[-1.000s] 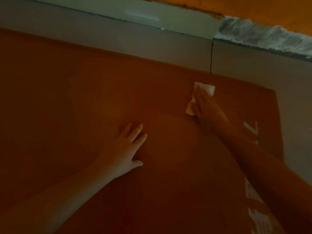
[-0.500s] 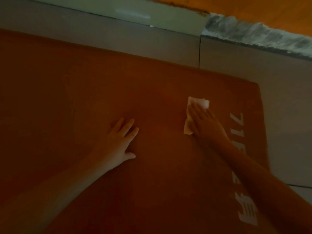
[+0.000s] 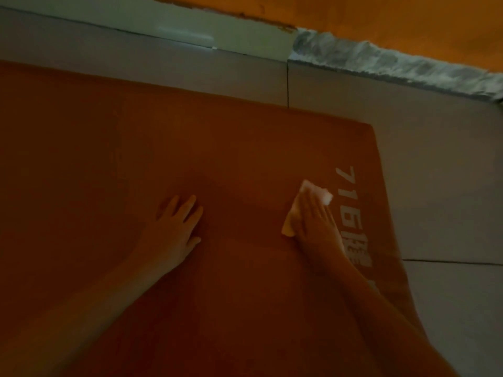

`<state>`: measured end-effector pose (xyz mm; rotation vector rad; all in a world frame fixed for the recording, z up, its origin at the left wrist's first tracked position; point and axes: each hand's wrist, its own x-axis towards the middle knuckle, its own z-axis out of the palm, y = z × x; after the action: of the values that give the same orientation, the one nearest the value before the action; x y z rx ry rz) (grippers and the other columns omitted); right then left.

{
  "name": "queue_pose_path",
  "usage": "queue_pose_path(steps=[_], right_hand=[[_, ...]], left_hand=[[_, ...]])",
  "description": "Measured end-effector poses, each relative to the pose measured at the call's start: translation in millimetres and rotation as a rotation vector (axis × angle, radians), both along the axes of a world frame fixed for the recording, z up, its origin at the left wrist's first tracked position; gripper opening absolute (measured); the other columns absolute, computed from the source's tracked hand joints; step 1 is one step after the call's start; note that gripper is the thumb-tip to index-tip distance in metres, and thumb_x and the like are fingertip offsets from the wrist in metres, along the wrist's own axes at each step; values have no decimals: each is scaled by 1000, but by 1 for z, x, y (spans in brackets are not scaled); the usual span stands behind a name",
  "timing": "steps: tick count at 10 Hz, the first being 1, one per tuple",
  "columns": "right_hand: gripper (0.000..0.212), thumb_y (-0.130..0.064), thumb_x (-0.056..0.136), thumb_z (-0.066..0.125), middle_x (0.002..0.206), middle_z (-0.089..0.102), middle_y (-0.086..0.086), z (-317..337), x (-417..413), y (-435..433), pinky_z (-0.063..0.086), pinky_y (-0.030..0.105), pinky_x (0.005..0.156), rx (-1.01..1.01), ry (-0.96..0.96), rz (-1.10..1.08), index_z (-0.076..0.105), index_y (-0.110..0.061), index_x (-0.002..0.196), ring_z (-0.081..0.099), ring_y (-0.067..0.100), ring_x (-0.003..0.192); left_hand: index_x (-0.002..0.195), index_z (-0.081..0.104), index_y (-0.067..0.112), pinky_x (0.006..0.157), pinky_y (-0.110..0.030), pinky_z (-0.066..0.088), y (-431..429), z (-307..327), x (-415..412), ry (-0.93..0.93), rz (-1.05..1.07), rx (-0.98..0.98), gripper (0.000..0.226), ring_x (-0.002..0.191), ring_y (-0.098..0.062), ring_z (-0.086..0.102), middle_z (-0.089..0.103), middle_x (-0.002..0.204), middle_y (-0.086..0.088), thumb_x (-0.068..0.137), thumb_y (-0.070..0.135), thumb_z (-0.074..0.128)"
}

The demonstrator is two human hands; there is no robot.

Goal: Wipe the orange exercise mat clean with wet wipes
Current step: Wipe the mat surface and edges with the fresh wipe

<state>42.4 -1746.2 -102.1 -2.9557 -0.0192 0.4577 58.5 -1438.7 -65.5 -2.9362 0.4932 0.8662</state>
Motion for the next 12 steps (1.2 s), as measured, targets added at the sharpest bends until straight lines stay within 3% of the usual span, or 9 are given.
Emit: queue_pose_path(steps=[1, 3, 5, 6, 8, 9, 10, 11, 12], right_hand=[[62, -38, 101, 17, 161, -6, 9, -5, -11, 21, 3, 38, 121, 19, -9, -289, -7, -10, 152, -6, 24, 148], [57, -41, 103, 18, 156, -16, -6, 16, -69, 53, -7, 32, 118, 128, 92, 294, -6, -22, 152, -19, 10, 143], [56, -32, 105, 25, 161, -4, -1, 29, -102, 48, -8, 26, 112, 163, 108, 30, 2, -16, 154, -15, 8, 142], [56, -30, 105, 28, 161, -1, 1, 34, -121, 63, -6, 27, 113, 214, 165, 46, 5, -13, 153, -9, 16, 147], [59, -26, 97, 51, 160, 15, 9, 76, -145, 46, 20, 44, 119, 57, 311, 330, 28, -12, 150, 11, 25, 148], [46, -39, 88, 60, 136, 56, -1, 77, -150, 31, 54, 30, 90, -160, 194, 460, 54, -19, 129, 52, 15, 127], [45, -48, 98, 29, 137, 51, -17, 80, -141, 6, 44, 19, 99, -108, 86, 344, 41, -21, 132, 45, -3, 126], [45, -23, 76, 75, 124, 60, 17, 71, -135, -28, 58, 52, 71, -220, 152, 559, 54, -9, 113, 58, 35, 115], [53, -19, 97, 55, 155, 23, 17, 81, -152, -19, 21, 61, 112, -99, 174, 489, 37, -2, 144, 20, 35, 144]], left_hand=[[154, 0, 29, 120, -49, 6, 0, 5, -15, 55, 7, -8, 68, 148, -25, -10, -17, 160, 3, 100, 50, 34], [154, 5, 29, 120, -49, 8, 6, 17, -43, 149, -2, -28, 66, 148, -23, -9, -15, 160, 4, 100, 49, 37], [154, 8, 30, 120, -48, 5, 12, 30, -66, 218, -11, -54, 65, 149, -22, -5, -9, 161, 5, 99, 51, 37], [154, 9, 29, 120, -49, 3, 15, 35, -79, 236, 11, -84, 63, 149, -22, -4, -6, 162, 4, 100, 49, 35], [155, 4, 24, 120, -48, 7, 20, 50, -101, 311, 22, -41, 69, 149, -23, -3, -8, 162, -1, 100, 55, 31], [155, 1, 23, 120, -47, 7, 24, 52, -106, 286, 31, -56, 70, 149, -23, -4, -9, 162, -1, 100, 55, 29], [155, 1, 23, 120, -50, 6, 22, 44, -115, 238, 43, -59, 70, 149, -23, -6, -9, 162, 0, 99, 58, 26], [155, 7, 22, 119, -53, 9, 14, 36, -119, 158, 114, -63, 70, 149, -25, -2, -4, 162, -2, 99, 59, 25], [150, 23, 16, 117, -54, 17, -7, 27, -121, 100, 223, -70, 68, 146, -33, 9, 11, 159, -9, 97, 59, 31]])
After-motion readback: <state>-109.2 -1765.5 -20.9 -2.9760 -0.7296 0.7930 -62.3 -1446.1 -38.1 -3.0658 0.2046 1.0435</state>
